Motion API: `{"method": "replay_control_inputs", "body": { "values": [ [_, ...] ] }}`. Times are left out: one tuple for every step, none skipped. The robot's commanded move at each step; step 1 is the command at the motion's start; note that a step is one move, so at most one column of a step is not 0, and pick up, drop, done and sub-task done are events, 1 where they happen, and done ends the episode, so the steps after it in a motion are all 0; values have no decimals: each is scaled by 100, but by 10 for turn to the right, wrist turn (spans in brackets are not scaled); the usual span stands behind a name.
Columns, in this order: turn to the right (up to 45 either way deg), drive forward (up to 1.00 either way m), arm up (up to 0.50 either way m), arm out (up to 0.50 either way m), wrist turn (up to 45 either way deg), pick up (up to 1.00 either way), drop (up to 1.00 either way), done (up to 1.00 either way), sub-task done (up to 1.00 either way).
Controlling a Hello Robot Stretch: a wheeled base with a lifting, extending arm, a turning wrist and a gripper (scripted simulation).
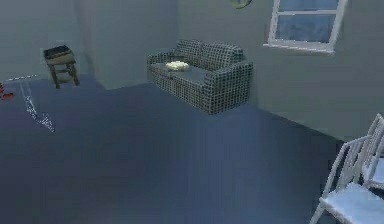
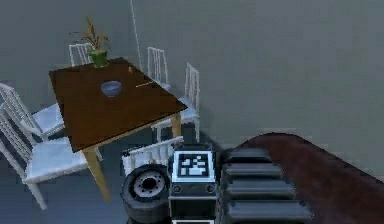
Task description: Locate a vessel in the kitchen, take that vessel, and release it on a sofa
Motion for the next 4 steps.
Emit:
{"method": "replay_control_inputs", "body": {
  "values": [
    [-450, 0, 0, 0, 0, 0, 0, 0, 0],
    [-210, 0, 0, 0, 0, 0, 0, 0, 0],
    [-30, 0, 0, 0, 0, 0, 0, 0, 0],
    [450, 0, 0, 0, 0, 0, 0, 0, 0]
  ]
}}
